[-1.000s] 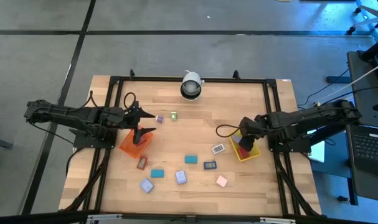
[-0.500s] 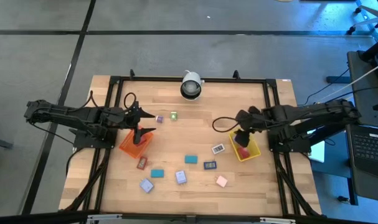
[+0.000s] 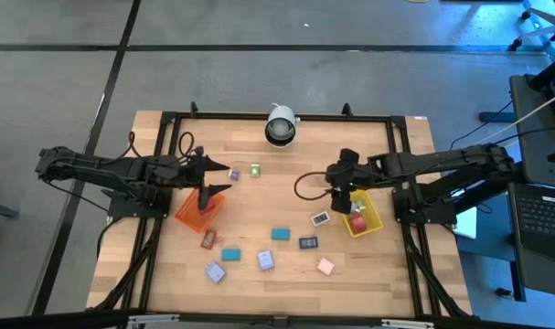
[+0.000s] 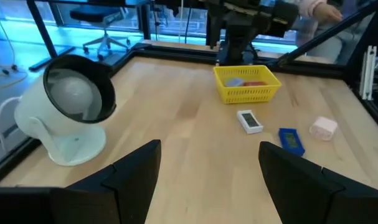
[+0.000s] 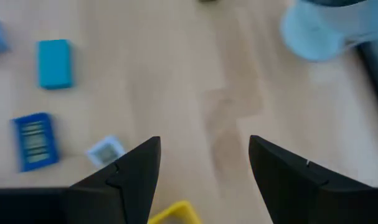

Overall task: Pick & Place Office items
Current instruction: Put the white digital clock into the orange basket

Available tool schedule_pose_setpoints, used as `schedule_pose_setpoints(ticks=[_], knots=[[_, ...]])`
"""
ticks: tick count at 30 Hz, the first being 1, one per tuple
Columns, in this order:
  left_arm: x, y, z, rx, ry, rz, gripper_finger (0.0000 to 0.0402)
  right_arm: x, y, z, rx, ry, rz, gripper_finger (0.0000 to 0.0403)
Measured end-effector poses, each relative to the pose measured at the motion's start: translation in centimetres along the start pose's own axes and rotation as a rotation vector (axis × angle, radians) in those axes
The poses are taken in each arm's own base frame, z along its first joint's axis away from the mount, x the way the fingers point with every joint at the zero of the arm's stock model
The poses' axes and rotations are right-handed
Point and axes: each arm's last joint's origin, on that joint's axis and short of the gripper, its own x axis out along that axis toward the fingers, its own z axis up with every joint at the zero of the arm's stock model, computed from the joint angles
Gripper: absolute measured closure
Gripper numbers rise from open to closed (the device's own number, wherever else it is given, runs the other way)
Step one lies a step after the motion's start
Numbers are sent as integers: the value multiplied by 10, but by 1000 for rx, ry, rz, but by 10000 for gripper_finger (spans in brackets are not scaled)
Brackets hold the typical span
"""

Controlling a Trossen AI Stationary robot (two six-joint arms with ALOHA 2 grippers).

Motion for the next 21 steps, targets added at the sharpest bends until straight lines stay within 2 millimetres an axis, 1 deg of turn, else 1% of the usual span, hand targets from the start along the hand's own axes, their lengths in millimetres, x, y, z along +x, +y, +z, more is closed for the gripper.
schedule_pose_setpoints(ticks=[3,5,8,10,14,18,21], knots=[[0,0,0,-31,5,-14,135,1,-1,1,73,34,129,158],[1,-1,-1,-46,9,-19,135,4,1,-1,114,90,218,158],[1,-1,-2,-61,22,-33,135,11,8,-3,124,165,326,158],[2,-2,-2,-79,28,-51,135,19,14,-3,106,199,365,158],[5,-3,-4,-112,50,-63,135,39,23,-6,27,267,334,150],[10,-4,-6,-114,75,-57,135,65,32,-11,-119,326,234,144],[13,-5,-8,-109,90,-53,135,82,38,-16,-195,384,227,142]])
